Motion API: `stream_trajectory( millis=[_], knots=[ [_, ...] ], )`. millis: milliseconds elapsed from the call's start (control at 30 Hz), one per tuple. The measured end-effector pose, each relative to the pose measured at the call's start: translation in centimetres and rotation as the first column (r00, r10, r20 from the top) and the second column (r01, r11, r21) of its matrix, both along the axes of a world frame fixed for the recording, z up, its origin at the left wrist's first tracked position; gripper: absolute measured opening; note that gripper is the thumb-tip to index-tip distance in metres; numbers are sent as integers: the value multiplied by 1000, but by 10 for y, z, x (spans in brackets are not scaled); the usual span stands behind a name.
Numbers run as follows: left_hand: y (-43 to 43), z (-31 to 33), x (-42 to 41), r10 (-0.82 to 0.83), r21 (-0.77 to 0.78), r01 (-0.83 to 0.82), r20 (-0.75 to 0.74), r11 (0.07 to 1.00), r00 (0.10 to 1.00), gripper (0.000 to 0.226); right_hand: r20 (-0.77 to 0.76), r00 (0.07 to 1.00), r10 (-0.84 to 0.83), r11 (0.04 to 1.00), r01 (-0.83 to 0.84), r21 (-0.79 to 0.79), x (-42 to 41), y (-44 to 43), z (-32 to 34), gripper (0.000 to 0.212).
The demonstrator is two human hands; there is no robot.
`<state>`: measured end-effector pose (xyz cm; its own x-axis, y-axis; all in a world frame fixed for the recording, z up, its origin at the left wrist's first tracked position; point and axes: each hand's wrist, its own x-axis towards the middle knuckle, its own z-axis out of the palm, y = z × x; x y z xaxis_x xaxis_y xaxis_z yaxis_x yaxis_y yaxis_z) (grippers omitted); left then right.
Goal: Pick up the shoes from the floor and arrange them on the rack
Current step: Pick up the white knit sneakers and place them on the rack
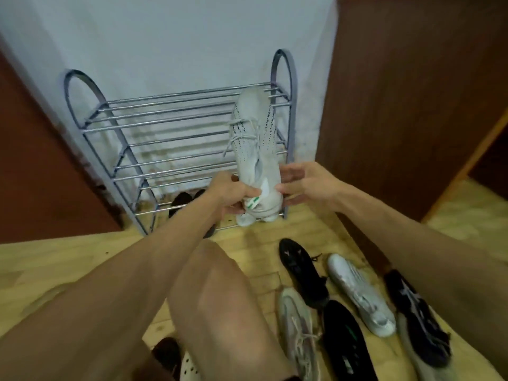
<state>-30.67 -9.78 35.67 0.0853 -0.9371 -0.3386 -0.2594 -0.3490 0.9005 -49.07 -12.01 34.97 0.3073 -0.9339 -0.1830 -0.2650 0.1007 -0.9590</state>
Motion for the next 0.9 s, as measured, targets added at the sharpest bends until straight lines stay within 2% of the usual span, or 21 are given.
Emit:
stream_trajectory(
  millis=[167,233,333,500,567,600,667,733,800,900],
  knots=[
    [-4,-56,-58,-21,129,29,-58,991,998,34,-63,998,-16,993,24,119,-60,5,-46,44],
    [-2,-83,-78,18,121,-13,-43,993,999,30,-89,996,-29,985,43,166,-79,9,-69,41],
    [3,-119,-99,50,65,-51,8,997,999,44,-208,976,-59,964,110,243,-104,13,-118,41],
    [14,-164,-109,-147,164,119,170,979,974,39,-377,913,-158,850,320,418,-144,36,-218,43],
    [18,-176,-112,-217,217,172,207,961,954,39,-457,873,-171,806,391,445,-156,49,-254,52],
    [20,-181,-115,-240,237,188,212,953,947,43,-544,827,-144,803,419,424,-162,53,-268,56],
    [20,-191,-118,-280,290,214,211,933,937,51,-722,684,-107,822,469,323,-175,57,-296,64],
    [17,-201,-116,-305,336,228,199,914,931,48,-812,573,-114,795,543,271,-185,61,-314,77],
    [11,-209,-113,-304,368,220,187,903,934,42,-814,569,-116,731,604,318,-191,63,-328,87],
    [0,-219,-110,-250,394,155,203,906,947,42,-766,632,-114,660,625,418,-194,64,-345,112]
  ],
)
